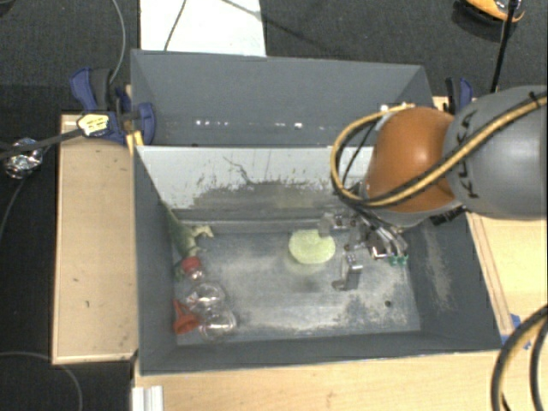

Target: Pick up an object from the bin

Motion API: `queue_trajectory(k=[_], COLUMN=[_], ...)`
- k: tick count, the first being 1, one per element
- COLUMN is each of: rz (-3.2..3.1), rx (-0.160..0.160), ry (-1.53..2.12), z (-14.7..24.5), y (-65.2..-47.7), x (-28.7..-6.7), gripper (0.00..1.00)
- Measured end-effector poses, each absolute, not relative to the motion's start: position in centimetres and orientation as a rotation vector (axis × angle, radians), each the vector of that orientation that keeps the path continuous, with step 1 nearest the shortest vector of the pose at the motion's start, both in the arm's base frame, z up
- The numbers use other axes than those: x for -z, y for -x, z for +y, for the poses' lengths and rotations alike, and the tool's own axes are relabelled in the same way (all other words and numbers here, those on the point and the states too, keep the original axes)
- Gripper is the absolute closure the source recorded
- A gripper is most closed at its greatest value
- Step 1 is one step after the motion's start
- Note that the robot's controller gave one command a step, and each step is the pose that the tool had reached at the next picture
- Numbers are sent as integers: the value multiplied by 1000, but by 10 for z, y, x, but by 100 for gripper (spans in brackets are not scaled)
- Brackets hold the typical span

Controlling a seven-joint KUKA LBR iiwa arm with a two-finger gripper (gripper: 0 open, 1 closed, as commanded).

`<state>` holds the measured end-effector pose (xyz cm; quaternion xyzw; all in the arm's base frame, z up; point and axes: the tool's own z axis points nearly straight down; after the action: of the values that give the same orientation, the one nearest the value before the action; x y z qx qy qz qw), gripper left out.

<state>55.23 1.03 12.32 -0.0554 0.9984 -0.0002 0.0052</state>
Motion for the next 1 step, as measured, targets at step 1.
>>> queue_trajectory(k=[1], rz=[3137], rx=[-3], ry=[85], z=[16], y=[-563], x=[-88], gripper=[0])
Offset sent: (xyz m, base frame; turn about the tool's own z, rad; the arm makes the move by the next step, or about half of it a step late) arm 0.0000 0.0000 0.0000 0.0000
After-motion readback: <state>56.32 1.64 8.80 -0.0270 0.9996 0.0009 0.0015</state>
